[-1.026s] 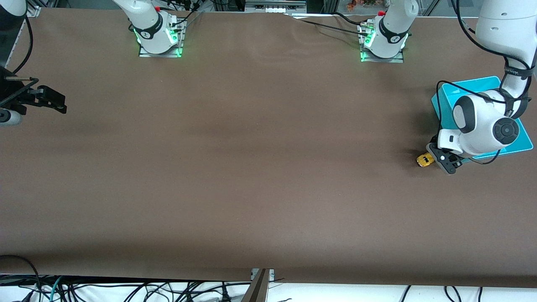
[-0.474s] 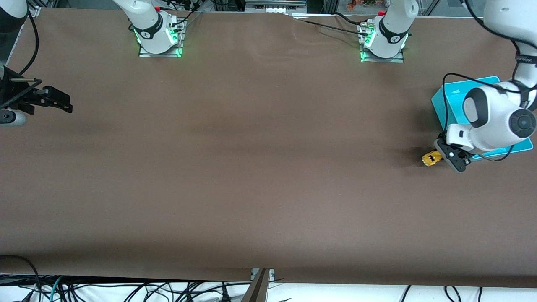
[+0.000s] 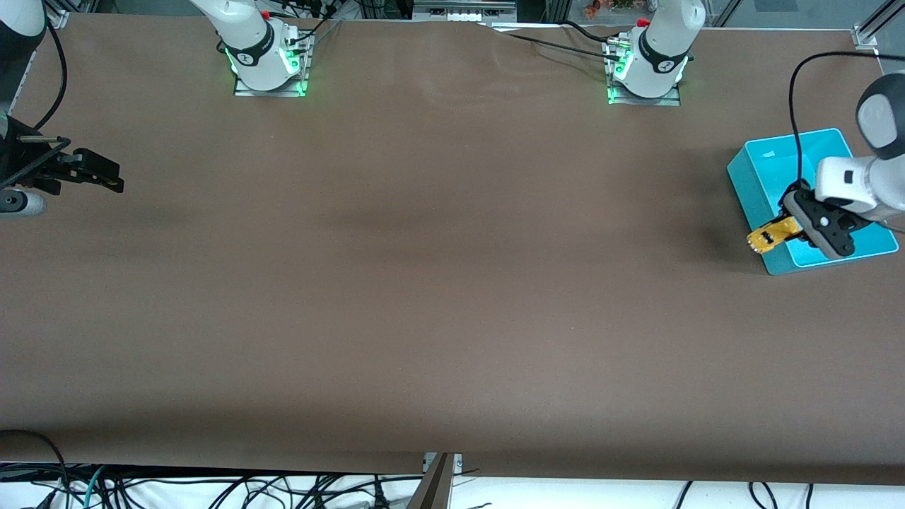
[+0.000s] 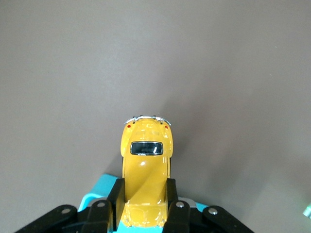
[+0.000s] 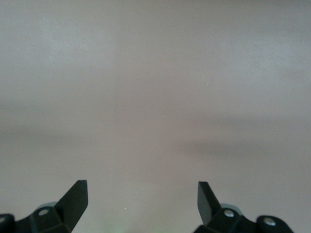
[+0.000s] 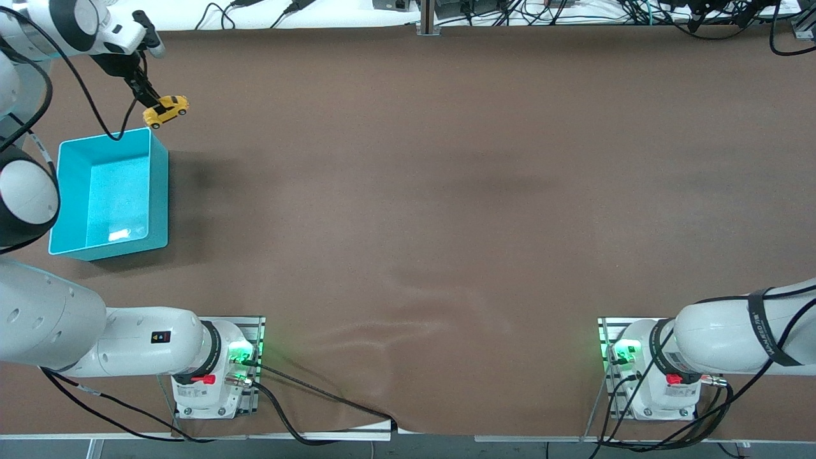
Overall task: Wind and store yellow beetle car
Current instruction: 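Lift the yellow car into the cyan box and open the left gripper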
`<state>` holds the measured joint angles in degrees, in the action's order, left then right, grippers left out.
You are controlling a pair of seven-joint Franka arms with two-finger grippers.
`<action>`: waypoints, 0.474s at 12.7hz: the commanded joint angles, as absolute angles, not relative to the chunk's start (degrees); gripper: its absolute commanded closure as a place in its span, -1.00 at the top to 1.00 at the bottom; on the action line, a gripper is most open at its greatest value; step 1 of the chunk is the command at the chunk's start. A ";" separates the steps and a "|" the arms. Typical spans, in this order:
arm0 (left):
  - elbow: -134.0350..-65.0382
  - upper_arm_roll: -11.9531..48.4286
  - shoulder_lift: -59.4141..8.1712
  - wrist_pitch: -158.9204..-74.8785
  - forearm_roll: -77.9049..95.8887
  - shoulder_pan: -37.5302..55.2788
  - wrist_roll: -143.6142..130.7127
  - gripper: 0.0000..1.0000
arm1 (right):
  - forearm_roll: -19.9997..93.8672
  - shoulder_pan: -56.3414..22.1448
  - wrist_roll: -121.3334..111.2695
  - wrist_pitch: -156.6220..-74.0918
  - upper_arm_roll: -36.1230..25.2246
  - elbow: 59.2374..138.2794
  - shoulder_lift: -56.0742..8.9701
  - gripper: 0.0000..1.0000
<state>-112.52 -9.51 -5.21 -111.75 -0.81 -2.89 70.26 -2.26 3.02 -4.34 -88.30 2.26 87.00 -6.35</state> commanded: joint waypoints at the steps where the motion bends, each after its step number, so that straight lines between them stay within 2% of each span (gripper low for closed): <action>1: -113.11 -10.80 -4.04 -108.55 -6.23 -5.96 77.75 -1.00 | -0.88 3.34 -3.60 -88.51 2.20 87.45 -5.80 1.00; 4: -116.62 -12.91 -3.87 -108.63 -6.94 -11.76 88.12 -1.00 | -0.88 3.34 -3.60 -88.51 2.02 87.45 -5.80 1.00; 6: -121.35 -14.85 -4.39 -111.25 -11.05 -14.75 89.56 -1.00 | -0.88 3.34 -3.69 -88.51 2.02 87.45 -5.80 1.00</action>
<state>-117.02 -14.18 -4.82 -109.14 -7.60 -12.48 87.05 -1.95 3.06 -4.33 -88.30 2.06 87.00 -6.37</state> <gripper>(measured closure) 0.626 0.000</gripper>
